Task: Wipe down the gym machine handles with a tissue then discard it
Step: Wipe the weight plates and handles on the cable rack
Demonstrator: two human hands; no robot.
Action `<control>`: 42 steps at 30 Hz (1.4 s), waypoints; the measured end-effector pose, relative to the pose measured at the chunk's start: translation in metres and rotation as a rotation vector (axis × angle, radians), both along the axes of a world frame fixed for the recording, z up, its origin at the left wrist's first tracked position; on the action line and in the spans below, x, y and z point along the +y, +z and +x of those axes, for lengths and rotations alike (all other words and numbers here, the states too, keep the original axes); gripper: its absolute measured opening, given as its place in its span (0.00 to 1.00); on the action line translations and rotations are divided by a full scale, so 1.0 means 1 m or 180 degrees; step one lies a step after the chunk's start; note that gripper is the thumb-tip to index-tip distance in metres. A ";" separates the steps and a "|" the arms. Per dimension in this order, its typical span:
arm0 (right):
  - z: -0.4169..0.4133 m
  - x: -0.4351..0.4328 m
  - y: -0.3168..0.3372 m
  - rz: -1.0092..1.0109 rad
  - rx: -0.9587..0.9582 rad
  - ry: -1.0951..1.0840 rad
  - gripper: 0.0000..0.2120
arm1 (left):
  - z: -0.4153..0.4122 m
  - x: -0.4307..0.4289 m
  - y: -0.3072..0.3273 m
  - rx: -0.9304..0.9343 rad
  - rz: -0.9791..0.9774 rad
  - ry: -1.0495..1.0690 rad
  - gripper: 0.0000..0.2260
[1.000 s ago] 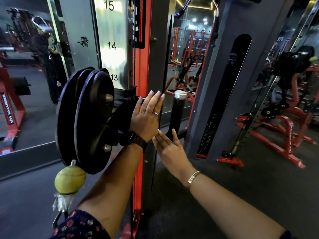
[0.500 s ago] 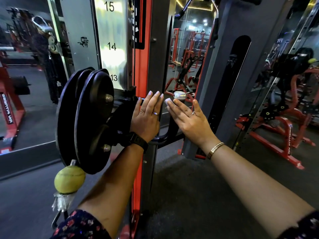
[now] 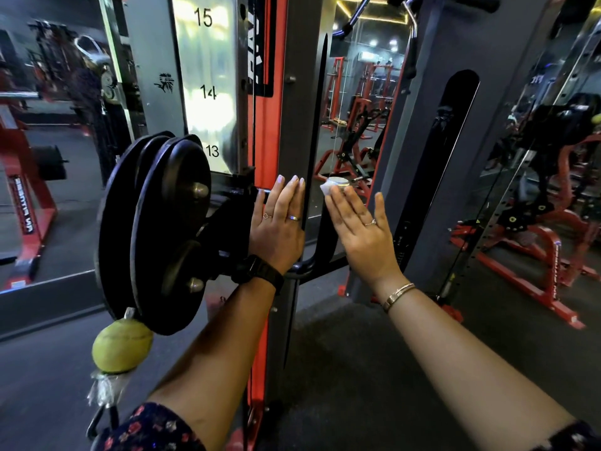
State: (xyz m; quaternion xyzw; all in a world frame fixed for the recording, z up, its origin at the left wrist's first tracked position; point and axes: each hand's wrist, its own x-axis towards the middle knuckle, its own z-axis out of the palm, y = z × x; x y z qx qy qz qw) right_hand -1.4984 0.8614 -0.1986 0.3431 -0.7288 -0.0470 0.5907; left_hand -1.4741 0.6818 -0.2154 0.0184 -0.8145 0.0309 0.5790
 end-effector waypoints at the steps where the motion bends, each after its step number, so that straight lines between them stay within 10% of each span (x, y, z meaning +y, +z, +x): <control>1: 0.002 -0.001 -0.007 -0.0097 -0.0134 0.0033 0.27 | 0.000 0.001 0.000 -0.0005 0.0026 0.0018 0.28; 5: 0.012 -0.004 -0.054 -0.0387 -0.0809 0.0085 0.41 | -0.002 0.001 -0.001 -0.0030 -0.0001 0.0064 0.30; 24: 0.010 -0.040 0.026 -0.1808 -0.1567 0.1136 0.20 | 0.001 -0.002 -0.001 -0.0055 -0.0074 0.0033 0.24; 42: 0.007 -0.043 0.041 -0.1097 -0.1105 0.0590 0.18 | -0.002 -0.004 -0.003 -0.0003 -0.0110 0.0016 0.24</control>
